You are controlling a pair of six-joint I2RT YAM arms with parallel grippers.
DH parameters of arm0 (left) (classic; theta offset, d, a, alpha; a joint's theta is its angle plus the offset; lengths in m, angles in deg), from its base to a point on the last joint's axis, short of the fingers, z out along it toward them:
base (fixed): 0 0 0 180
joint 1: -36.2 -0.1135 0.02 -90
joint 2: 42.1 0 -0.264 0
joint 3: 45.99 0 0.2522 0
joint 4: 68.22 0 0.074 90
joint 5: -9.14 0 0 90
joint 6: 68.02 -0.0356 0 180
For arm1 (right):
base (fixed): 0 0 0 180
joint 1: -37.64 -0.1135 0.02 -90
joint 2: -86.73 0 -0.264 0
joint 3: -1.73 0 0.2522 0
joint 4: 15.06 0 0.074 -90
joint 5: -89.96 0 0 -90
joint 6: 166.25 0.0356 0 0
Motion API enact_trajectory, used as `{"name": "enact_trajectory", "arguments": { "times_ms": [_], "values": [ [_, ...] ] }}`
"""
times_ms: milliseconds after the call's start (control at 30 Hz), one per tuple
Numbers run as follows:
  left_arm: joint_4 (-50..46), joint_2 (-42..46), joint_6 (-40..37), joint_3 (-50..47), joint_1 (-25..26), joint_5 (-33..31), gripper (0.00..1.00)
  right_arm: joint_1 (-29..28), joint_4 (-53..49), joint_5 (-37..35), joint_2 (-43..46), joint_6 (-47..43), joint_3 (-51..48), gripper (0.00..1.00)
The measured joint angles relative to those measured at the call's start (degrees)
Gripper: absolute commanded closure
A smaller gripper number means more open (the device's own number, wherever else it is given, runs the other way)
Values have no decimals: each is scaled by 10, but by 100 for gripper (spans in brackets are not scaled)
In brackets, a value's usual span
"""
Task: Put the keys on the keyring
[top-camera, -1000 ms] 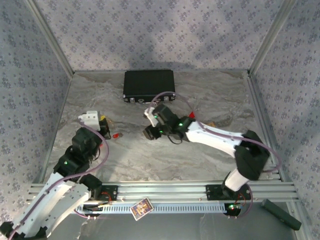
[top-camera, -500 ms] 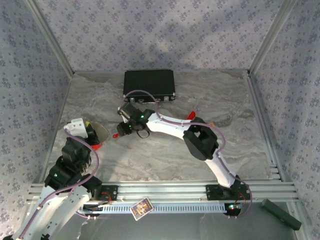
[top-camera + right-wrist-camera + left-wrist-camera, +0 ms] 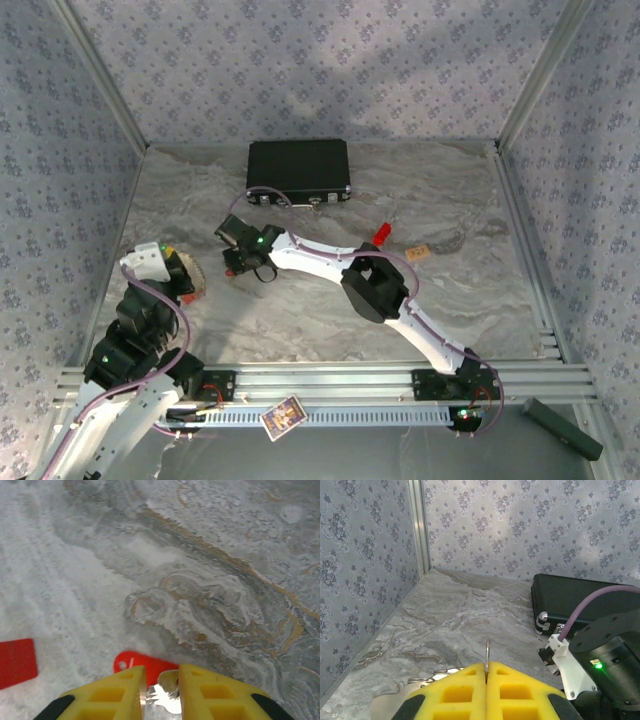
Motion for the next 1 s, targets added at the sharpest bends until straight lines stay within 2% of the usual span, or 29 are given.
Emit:
{"name": "enact_trajectory", "arguments": {
  "times_ms": [167, 467, 667, 833, 1000],
  "values": [
    [-1, 0, 0, 0, 0, 3, 100, -1, -29, -23, -24, 3, 29, 78],
    [-1, 0, 2, 0, 0, 5, 100, -5, -45, -41, -30, 8, 37, 100],
    [-1, 0, 2, 0, 0, 9, 100, -5, -48, -46, -29, 8, 35, 100],
    [1, 0, 2, 0, 0, 26, 100, -7, -29, -52, 41, -6, -68, 100],
    [9, -8, -7, 0, 0, 85, 100, -8, 25, -52, 200, -43, -255, 100]
  ]
}}
